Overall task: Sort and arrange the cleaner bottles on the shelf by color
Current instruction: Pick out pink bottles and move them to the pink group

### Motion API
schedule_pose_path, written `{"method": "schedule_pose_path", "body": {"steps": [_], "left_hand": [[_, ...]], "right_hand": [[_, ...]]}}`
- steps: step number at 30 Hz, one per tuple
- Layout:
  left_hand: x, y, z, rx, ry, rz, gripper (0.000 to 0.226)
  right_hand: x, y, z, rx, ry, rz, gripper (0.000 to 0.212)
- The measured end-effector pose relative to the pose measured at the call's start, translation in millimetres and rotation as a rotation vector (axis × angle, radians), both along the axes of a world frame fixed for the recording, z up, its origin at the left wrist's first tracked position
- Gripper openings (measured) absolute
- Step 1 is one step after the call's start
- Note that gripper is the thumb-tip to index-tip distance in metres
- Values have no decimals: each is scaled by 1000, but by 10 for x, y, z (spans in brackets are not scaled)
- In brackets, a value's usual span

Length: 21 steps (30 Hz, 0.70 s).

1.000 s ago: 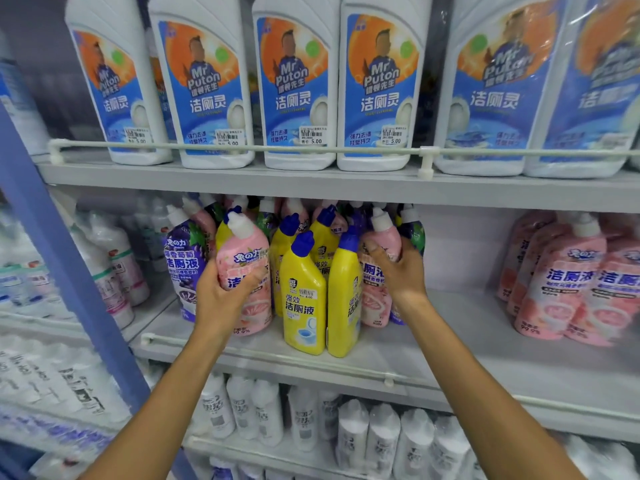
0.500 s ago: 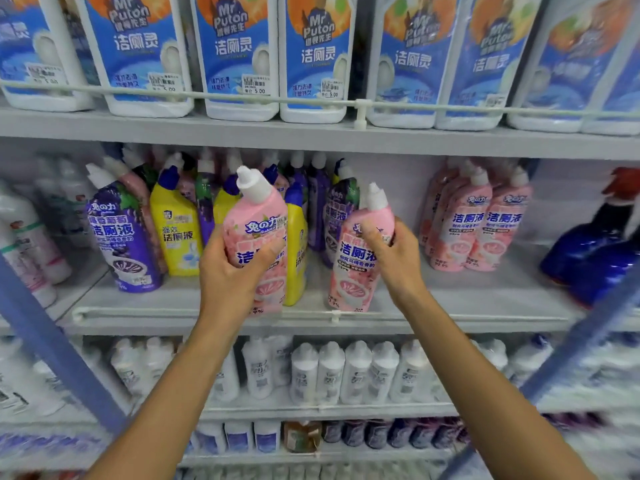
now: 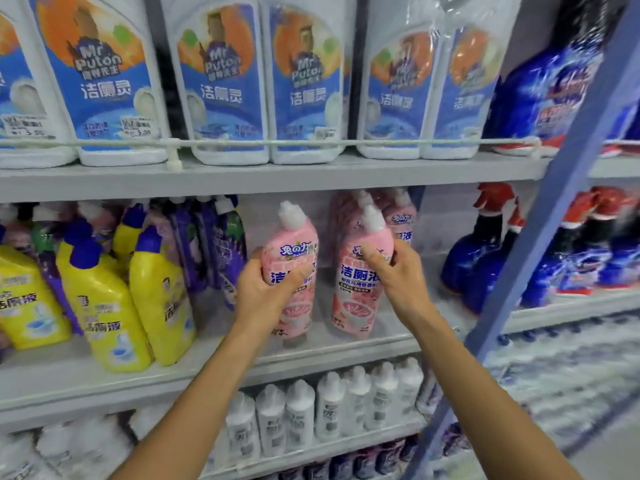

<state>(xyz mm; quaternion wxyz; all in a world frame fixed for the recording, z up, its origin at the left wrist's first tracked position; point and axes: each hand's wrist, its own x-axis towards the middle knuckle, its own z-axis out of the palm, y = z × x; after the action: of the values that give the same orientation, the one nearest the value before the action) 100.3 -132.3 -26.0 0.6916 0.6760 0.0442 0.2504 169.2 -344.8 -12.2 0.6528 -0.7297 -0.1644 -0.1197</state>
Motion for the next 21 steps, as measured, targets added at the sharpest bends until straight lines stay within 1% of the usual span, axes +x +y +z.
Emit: {"method": "schedule_pose_path", "body": {"steps": [2,5,6,11,12,14,16,18,21], "left_hand": [[283,-337,-51,-13,20,-30,38],[696,-792,-187,-66,34,-27,35],[811,-920,-237,-86,44,-35,36],[1198,-1291,-385,-59,69,-51,34],[1253,-1315,-392,-50,64,-37,36],[1304,-1332,-431,-20,67,8,41],[1273,-1353,-514,-7,70,79,46],[1172,-1417,-647,-32,51,154,44],[1048,-1599,-762,0,42,248,35]], "right_hand": [[183,-319,-16,-18,1,-2,26],[486,-734,-57,-62,12,19,42],[586,-847,-81,-69,24,27,44],[926,-1097,-186,-5,58,37,42],[953,-1081,-206,26,63,40,45],[963,-1042,-292,69,56,4,59],[895,-1021,-480,48,38,-61,69],[752,-1021,-650,10,22,-126,61],[702,-1040,-767,-39,-14,-126,38]]}}
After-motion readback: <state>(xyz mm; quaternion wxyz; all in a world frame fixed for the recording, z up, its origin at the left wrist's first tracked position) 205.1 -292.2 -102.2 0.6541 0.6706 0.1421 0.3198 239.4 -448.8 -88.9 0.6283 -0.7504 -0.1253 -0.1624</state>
